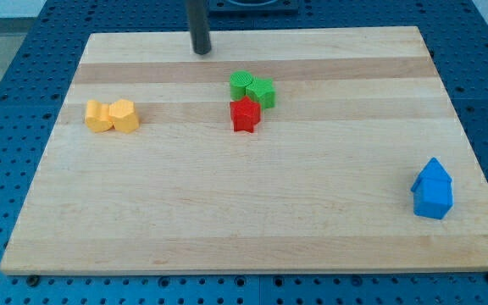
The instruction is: Move the cube a little bit left
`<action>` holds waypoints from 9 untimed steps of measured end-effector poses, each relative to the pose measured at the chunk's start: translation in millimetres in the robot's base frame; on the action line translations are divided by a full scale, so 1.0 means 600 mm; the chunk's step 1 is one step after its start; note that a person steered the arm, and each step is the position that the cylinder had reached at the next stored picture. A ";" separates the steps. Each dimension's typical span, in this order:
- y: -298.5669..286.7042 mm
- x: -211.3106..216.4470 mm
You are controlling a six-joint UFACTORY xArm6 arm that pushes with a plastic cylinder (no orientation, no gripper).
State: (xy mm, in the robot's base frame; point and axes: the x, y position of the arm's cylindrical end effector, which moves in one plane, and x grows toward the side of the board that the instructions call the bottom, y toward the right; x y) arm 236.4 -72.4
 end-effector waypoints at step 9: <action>0.567 0.313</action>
State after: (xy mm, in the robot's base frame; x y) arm 424.2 267.9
